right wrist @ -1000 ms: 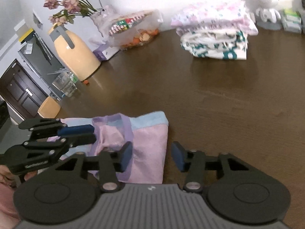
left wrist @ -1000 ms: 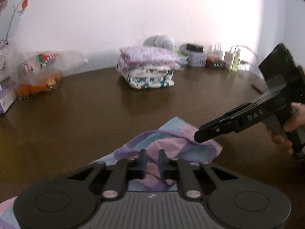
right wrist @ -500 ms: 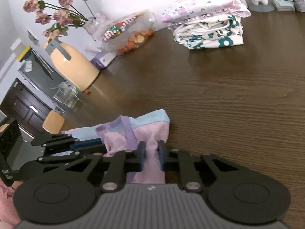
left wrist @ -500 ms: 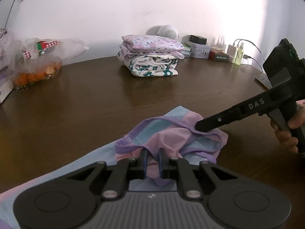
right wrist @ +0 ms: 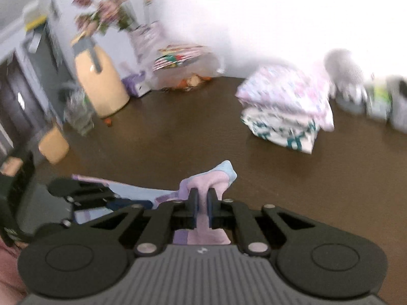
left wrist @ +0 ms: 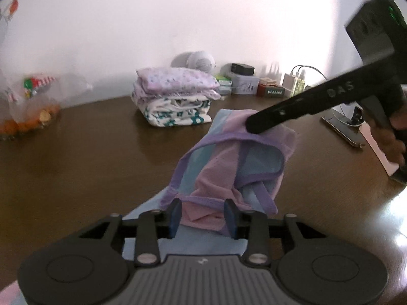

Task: Fold clothes
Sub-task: 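Grasp the folded end again with the right gripper and fold it over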

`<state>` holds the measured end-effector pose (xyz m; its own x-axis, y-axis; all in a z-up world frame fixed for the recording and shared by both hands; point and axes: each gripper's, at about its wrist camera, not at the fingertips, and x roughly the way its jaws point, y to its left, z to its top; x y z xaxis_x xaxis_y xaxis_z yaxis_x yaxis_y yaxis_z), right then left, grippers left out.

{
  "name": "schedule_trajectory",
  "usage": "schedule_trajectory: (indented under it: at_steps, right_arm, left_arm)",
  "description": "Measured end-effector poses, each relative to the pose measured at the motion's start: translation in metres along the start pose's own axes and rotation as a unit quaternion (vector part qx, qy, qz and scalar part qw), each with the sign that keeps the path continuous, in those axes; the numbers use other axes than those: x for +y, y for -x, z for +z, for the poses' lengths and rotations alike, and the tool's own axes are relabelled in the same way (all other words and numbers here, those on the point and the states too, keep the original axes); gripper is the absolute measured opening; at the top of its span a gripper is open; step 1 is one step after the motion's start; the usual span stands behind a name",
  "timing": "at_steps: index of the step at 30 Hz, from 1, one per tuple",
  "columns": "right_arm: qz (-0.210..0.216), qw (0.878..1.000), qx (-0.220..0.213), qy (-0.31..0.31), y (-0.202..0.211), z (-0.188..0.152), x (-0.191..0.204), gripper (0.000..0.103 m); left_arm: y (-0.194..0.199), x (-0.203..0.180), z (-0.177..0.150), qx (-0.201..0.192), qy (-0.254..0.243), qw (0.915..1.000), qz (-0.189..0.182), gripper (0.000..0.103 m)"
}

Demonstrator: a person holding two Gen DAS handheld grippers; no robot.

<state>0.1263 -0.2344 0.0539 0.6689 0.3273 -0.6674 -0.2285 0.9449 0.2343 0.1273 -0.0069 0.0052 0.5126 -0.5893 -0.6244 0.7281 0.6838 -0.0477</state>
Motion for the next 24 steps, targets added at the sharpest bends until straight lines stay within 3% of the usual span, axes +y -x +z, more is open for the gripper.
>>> schedule_trajectory:
  at_steps: [1, 3, 5, 8, 11, 18, 24]
  right_arm:
    - [-0.006, 1.0, 0.004, 0.019, 0.0, 0.005, 0.008, 0.007]
    - [-0.001, 0.998, 0.015, 0.056, -0.008, 0.01, 0.029, 0.007]
    - [0.006, 0.997, 0.021, 0.08, -0.014, 0.012, 0.048, 0.007]
    - [0.017, 0.994, 0.031, 0.102, -0.028, 0.014, 0.071, 0.007]
    - [0.022, 0.993, 0.045, 0.109, -0.043, 0.016, 0.085, 0.007]
    - [0.057, 0.986, 0.083, 0.13, -0.082, 0.007, 0.115, 0.007]
    - [0.071, 0.984, 0.111, 0.123, -0.116, -0.006, 0.128, 0.007]
  left_arm:
    - [0.0, 0.002, -0.002, 0.004, 0.001, 1.0, 0.003, 0.031]
    - [-0.008, 0.006, -0.007, 0.019, 0.005, 0.9998, -0.002, 0.018]
    - [-0.018, 0.011, -0.011, 0.024, 0.017, 0.9995, -0.013, 0.018]
    - [-0.021, 0.02, -0.015, 0.025, 0.043, 0.9986, -0.019, 0.022]
    - [0.01, 0.032, -0.021, 0.005, 0.054, 0.9985, -0.008, 0.038]
    - [0.072, 0.063, -0.05, -0.015, 0.083, 0.9942, 0.068, 0.039]
    - [0.085, 0.078, -0.065, -0.008, 0.11, 0.9902, 0.085, 0.039]
